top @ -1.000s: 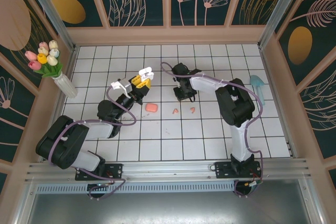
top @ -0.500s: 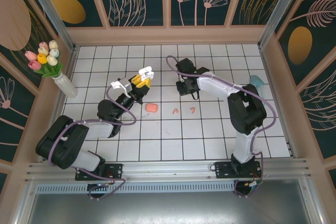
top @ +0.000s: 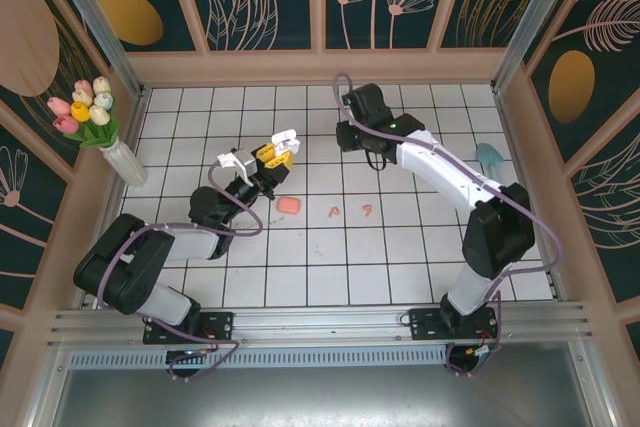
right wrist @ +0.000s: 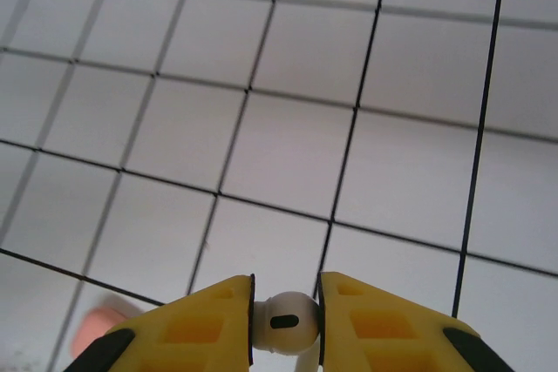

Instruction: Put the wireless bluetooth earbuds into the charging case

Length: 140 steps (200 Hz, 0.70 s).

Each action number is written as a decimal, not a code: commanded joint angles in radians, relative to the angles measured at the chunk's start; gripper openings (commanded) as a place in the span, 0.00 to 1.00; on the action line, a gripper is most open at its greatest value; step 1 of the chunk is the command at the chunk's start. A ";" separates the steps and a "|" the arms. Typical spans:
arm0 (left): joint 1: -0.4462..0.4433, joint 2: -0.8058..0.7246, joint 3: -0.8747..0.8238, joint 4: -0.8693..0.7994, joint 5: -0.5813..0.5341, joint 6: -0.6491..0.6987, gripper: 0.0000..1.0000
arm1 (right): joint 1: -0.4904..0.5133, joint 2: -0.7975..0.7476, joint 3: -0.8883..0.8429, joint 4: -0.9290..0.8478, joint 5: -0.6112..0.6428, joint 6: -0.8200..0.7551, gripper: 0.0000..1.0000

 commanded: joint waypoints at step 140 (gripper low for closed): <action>-0.003 0.185 0.200 0.129 0.073 -0.070 0.00 | 0.147 -0.158 0.104 0.211 -0.039 0.039 0.24</action>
